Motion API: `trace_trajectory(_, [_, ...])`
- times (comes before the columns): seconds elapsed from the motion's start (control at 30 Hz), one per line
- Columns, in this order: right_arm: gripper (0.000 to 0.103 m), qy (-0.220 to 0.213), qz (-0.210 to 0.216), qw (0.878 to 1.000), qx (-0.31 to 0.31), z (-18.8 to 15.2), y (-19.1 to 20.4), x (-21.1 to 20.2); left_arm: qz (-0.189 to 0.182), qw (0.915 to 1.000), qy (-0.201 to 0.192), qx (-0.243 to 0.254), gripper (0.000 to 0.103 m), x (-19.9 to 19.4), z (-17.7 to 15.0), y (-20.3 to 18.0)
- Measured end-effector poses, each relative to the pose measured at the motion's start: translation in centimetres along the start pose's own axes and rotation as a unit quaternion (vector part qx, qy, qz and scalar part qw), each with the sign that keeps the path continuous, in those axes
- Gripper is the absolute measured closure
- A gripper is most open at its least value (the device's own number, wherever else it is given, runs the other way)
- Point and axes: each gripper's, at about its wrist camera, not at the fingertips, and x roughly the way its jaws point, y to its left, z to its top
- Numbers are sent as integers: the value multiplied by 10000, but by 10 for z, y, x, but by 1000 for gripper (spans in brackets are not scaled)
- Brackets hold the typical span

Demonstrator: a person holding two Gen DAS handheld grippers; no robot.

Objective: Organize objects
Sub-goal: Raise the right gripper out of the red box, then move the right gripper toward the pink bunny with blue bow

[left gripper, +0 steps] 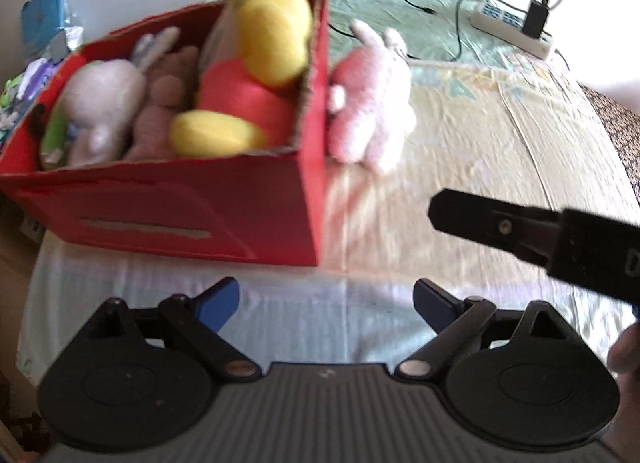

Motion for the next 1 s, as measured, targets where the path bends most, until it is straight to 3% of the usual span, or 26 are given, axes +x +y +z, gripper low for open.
trace_trajectory(0.33, [64, -70, -335, 9991, -252, 31, -17, 32, -227, 9995, 78, 220, 9, 27, -4, -3])
trace_trajectory(0.57, [64, -665, -454, 9941, -729, 76, -3, 61, -412, 9988, 56, 266, 9, 32, -8, 9])
trace_trajectory(0.7, [64, -1030, -909, 9826, -1249, 91, 7, 83, -499, 9981, 9, 372, 9, 32, -8, 12])
trace_trajectory(0.87, [61, -742, -1371, 9725, -1729, 85, 12, 117, -648, 9971, 35, 400, 9, 35, -7, 17])
trace_trajectory(0.93, [51, -784, -1585, 9615, -2103, 77, 17, 120, -657, 9970, 30, 416, 9, 36, -6, 18])
trace_trajectory(1.0, [51, -789, -1763, 9522, -2367, 69, 17, 120, -719, 9966, 23, 395, 9, 37, -4, 19])
